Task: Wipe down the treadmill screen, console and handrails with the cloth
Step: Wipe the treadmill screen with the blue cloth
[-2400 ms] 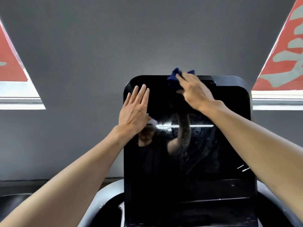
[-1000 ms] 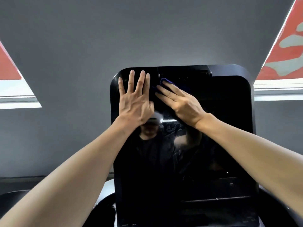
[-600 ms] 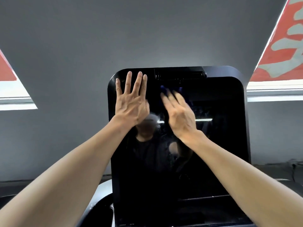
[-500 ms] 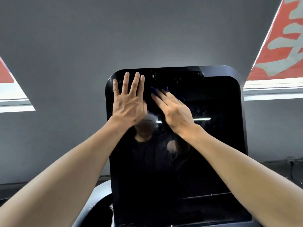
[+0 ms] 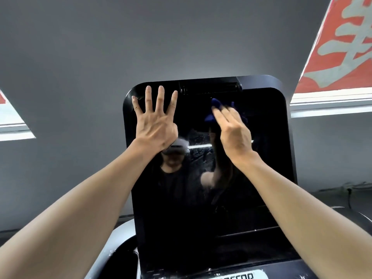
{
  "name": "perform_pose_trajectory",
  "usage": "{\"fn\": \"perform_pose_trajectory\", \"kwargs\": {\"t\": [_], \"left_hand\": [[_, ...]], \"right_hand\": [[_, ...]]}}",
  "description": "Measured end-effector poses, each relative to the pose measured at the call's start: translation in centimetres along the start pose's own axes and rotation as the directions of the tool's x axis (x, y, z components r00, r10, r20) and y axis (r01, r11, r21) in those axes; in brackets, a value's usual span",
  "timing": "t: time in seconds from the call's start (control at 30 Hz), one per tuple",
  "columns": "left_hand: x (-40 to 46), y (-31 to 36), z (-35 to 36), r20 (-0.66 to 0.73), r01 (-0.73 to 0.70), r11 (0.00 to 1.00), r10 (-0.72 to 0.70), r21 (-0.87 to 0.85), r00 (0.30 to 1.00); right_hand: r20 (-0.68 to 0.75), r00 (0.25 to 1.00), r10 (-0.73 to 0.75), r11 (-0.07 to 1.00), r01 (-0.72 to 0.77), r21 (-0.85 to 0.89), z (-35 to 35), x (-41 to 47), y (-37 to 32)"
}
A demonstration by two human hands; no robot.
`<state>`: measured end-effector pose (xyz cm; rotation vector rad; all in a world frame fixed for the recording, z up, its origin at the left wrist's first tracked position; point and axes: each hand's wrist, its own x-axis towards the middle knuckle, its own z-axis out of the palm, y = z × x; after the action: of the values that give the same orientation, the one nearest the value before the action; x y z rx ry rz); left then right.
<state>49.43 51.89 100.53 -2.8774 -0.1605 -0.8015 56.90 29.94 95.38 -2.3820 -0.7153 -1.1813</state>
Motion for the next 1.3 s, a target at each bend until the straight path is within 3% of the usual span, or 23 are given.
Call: {"fn": "perform_pose_trajectory", "kwargs": {"t": [0.07, 0.1, 0.13, 0.23, 0.3, 0.43, 0.5, 0.63, 0.73, 0.83, 0.9, 1.03, 1.13, 1.2, 1.3], "left_hand": [[0.1, 0.6, -0.1, 0.011, 0.022, 1.0, -0.022, -0.012, 1.0], [0.2, 1.0, -0.2, 0.017, 0.033, 0.999, -0.033, -0.015, 0.999], [0.2, 1.2, -0.2, 0.023, 0.04, 0.999, -0.04, -0.014, 0.999], [0.0, 1.1, -0.1, 0.02, 0.032, 0.999, -0.032, 0.004, 0.999], [-0.1, 0.6, -0.1, 0.019, 0.014, 1.0, -0.014, 0.004, 1.0], [-0.2, 0.0, -0.3, 0.039, -0.013, 1.0, 0.012, 0.019, 0.999], [-0.1, -0.2, -0.7, 0.064, -0.03, 0.999, 0.028, 0.032, 0.998], [-0.3, -1.3, -2.1, 0.138, -0.053, 0.999, 0.053, -0.002, 0.989], [-2.9, -1.2, -1.6, 0.076, -0.101, 0.995, 0.098, 0.024, 0.992], [-7.1, -0.4, 0.1, -0.034, -0.139, 0.99, 0.139, 0.009, 0.99], [-9.4, -0.1, 1.2, 0.001, -0.143, 0.99, 0.143, 0.019, 0.99], [-11.6, 0.1, 2.5, 0.14, -0.109, 0.991, 0.097, 0.077, 0.985], [-11.8, 0.1, 2.4, 0.188, -0.09, 0.991, 0.07, 0.098, 0.98], [-11.6, 0.0, 2.1, 0.231, -0.087, 0.991, 0.061, 0.103, 0.971], [-11.6, -0.3, 1.9, 0.265, -0.098, 0.989, 0.066, 0.108, 0.962]], "right_hand": [[-0.051, 0.976, 0.212, 0.977, -0.21, 0.028, 0.6, -0.2, -1.3], [-0.065, 0.967, 0.245, 0.969, -0.242, 0.048, 1.1, -0.1, -2.6], [-0.063, 0.976, 0.21, 0.977, -0.206, 0.056, 1.5, 0.0, -3.9], [-0.006, 0.997, -0.083, 0.995, 0.083, 0.053, 1.5, 0.3, -4.7], [-0.003, 0.996, -0.085, 0.994, 0.085, 0.065, 0.7, 0.4, -2.9], [-0.046, 0.987, 0.152, 0.986, -0.148, 0.079, -0.4, 0.2, -1.5], [-0.034, 0.975, 0.218, 0.954, -0.205, 0.22, -1.3, 0.9, -1.3], [0.012, 0.869, 0.494, 0.758, -0.438, 0.484, -4.7, 1.5, 0.9], [0.014, 0.803, 0.596, 0.664, -0.502, 0.554, -6.3, -1.2, 2.6], [0.017, 0.855, 0.519, 0.761, -0.471, 0.446, -6.0, -5.1, 2.4], [0.028, 0.912, 0.409, 0.842, -0.389, 0.373, -5.0, -7.4, 0.9], [-0.042, 0.998, 0.038, 0.975, -0.028, 0.22, -1.3, -10.0, -3.7], [-0.016, 0.966, -0.257, 0.962, 0.258, 0.093, 1.1, -9.3, -5.7], [0.006, 0.966, -0.258, 0.965, 0.257, 0.054, 1.4, -7.5, -4.7], [-0.052, 0.998, 0.016, 1.0, -0.017, -0.014, 0.2, -5.6, -1.2]]}}
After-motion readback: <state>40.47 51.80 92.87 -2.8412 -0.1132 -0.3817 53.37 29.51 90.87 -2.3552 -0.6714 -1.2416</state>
